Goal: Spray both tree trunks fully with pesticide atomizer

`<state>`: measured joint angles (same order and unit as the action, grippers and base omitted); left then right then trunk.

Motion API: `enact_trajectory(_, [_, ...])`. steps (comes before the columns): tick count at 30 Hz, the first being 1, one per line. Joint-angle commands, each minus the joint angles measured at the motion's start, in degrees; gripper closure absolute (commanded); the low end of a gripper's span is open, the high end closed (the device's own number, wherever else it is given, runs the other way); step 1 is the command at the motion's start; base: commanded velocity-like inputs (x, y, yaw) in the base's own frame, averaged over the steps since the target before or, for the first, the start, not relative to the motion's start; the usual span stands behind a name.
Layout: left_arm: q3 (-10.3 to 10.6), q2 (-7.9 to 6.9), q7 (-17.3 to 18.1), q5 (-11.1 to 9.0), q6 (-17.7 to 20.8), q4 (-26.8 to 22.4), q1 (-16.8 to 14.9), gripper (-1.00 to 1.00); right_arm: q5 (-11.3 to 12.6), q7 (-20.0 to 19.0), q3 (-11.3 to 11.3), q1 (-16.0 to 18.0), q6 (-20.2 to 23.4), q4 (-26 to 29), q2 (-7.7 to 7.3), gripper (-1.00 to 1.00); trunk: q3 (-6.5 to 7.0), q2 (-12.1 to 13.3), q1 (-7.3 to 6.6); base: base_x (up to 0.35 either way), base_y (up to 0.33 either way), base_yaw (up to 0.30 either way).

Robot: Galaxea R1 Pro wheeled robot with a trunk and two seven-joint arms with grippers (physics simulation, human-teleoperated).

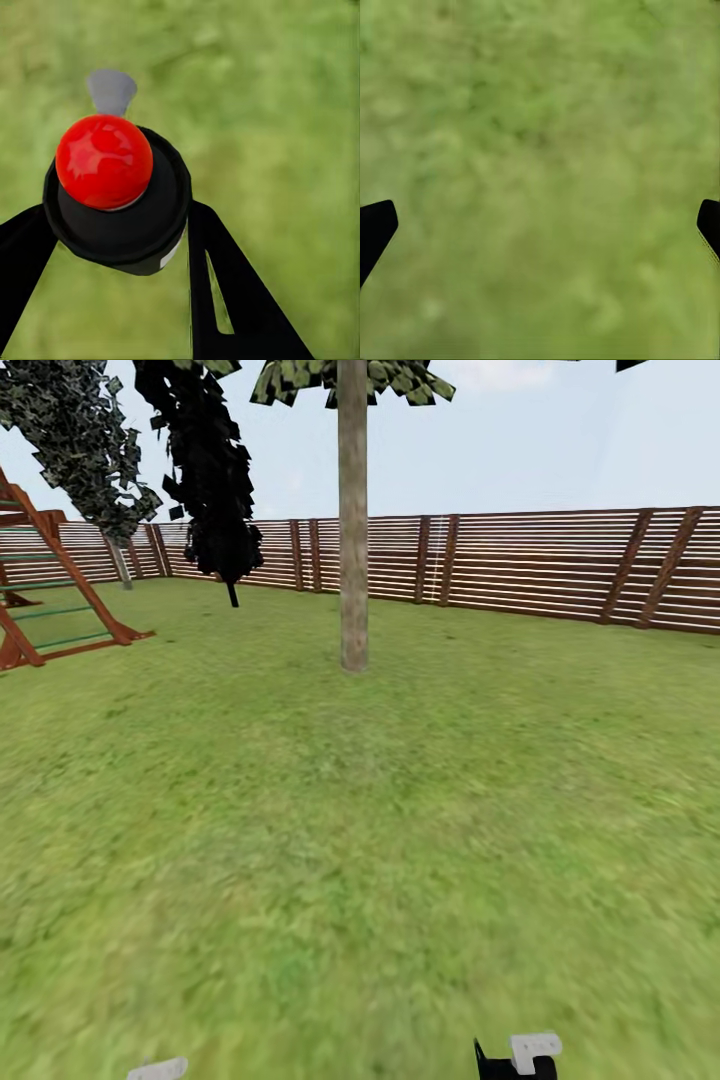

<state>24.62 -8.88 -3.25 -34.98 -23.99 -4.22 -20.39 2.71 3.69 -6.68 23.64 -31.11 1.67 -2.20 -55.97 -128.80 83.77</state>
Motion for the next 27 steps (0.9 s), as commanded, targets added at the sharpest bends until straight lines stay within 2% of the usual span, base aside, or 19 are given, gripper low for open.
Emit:
enact_trajectory(1, [0.0,0.0,0.0,0.0,0.0,0.0,0.0,1.0,0.0,0.0,0.0,0.0,0.0,0.0,0.0,-1.0,0.0,0.0,0.0,0.339,0.0,0.0])
enact_trajectory(27, [0.0,0.0,0.0,0.0,0.0,0.0,0.0,1.0,0.0,0.0,0.0,0.0,0.0,0.0,0.0,-1.0,0.0,0.0,0.0,0.339,0.0,0.0])
